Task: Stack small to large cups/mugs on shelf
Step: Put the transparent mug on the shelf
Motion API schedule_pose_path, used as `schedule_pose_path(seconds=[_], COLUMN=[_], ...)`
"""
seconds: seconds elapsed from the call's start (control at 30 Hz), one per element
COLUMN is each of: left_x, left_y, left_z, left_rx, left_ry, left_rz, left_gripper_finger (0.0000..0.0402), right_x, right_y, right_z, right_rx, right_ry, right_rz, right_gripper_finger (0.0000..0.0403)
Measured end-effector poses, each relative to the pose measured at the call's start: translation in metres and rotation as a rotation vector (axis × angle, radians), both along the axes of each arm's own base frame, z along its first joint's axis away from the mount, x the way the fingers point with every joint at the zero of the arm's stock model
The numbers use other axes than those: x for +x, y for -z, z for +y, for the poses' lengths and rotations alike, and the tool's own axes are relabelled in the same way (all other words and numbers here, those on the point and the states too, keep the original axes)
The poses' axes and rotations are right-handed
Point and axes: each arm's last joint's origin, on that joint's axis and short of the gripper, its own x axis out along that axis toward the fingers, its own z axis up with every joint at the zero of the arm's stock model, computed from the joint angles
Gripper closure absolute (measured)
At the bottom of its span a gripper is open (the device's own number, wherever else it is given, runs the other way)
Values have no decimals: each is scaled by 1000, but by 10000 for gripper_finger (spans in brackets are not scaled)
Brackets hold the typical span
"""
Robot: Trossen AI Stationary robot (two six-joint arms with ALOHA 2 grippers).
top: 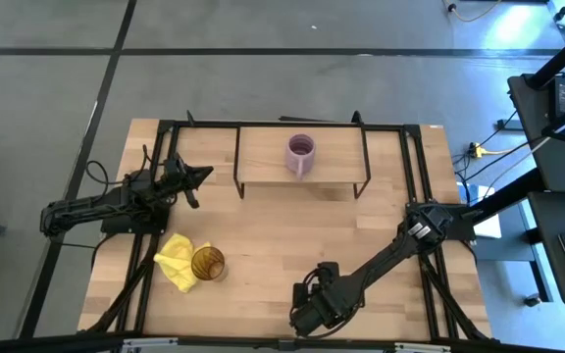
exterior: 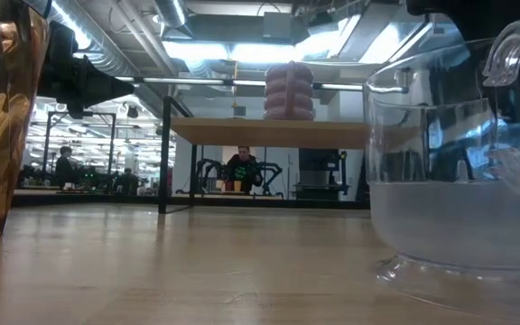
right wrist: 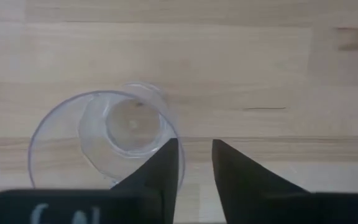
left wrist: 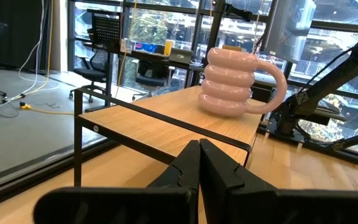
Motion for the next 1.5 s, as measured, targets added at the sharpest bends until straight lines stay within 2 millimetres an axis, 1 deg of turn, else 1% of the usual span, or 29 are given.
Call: schedule_pose_path(seconds=[0.2,0.4,0.5,0.6,0.8,0.87,0.93,1.1,1.17,1.27,1.37,1.5], left_x=[0,0,0,0,0,0,0,0,0,0,0,0], left_y=[0,0,0,0,0,0,0,0,0,0,-1,-1], left_z=[0,0,0,0,0,0,0,0,0,0,0,0], left_rx=[0,0,0,0,0,0,0,0,0,0,1,2], left_ry=[0,0,0,0,0,0,0,0,0,1,0,0], left_rz=[0,0,0,0,0,0,0,0,0,1,-6,-7], left_gripper_finger=[401,401,401,401,401,401,401,401,401,401,401,401], right_x=[0,1,0,1,4,3,3,-7,-8,-13,-14,-18], right_y=[1,12,14,14,12,6,-7,-51,-71,-93,-103,-125], right_z=[-1,0,-1,-2,-8,-11,-16,-35,-43,-61,-81,-113], right_rx=[-22,-15,-18,-21,-20,-23,-28,-99,-98,-131,-174,-215], right_ry=[-13,-16,-19,-29,-53,-60,-70,-81,-106,-114,-102,-129], right_rz=[-13,-24,-20,-15,-11,-12,-19,6,-76,-129,-165,-211], right_gripper_finger=[348,378,391,397,395,397,399,398,399,398,398,398])
